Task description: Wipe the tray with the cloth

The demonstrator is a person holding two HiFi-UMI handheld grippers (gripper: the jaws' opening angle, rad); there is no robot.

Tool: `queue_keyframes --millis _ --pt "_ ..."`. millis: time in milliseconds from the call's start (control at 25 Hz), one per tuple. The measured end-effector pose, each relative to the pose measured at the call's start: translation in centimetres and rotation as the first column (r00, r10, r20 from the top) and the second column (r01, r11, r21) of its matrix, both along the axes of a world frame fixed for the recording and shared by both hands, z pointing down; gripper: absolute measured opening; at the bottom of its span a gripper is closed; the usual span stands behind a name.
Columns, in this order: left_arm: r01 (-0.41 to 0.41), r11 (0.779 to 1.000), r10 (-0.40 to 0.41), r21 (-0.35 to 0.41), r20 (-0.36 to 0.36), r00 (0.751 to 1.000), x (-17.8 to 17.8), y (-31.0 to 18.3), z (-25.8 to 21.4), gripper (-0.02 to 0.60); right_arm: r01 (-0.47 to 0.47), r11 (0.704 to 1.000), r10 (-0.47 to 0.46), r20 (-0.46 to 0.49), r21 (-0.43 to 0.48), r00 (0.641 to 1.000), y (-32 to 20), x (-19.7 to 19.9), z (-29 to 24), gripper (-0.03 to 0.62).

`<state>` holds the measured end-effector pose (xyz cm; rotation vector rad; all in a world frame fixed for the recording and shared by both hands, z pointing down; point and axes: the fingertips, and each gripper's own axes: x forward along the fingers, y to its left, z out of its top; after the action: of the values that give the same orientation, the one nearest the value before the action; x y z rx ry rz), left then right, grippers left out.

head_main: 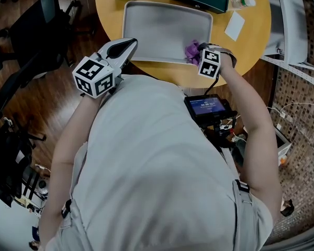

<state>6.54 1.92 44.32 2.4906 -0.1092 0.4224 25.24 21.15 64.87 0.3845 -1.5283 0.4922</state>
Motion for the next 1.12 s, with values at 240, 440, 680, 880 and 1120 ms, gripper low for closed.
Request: queue_keyframes --millis 240,440,680,880,1120 --pt "0.023 1.000 -0.023 -0.002 0.010 1.000 -0.7 -0.5 0.3 0.000 0.278 0.961 -0.277 -0.043 0.004 0.960 -1.8 0.8 0.5 0.074" --pt "0.068 0.998 -0.068 -0.010 0.034 0.997 -1.9 -0.9 0.7 0.000 0.352 0.936 -0.349 -0.097 0.018 0.932 -6.5 3.6 0.4 0.075" --pt "0.115 0.993 -0.114 -0.016 0.057 0.992 -3.4 -1.9 1.3 0.000 0.359 0.930 -0.334 -0.219 0.083 0.917 -13.6 7.4 0.3 0.074" --pt "0.138 0.990 -0.137 -0.011 0.063 0.989 -4.4 -1.8 1.0 0.000 0.347 0.933 -0.311 -0.269 0.095 0.911 -16.1 7.9 -0.4 0.074" --pt "0.133 0.991 -0.132 -0.015 0.063 0.989 -4.4 -1.9 1.3 0.000 0.245 0.963 -0.207 -0.274 0.115 0.939 -17.0 6.8 -0.2 0.071"
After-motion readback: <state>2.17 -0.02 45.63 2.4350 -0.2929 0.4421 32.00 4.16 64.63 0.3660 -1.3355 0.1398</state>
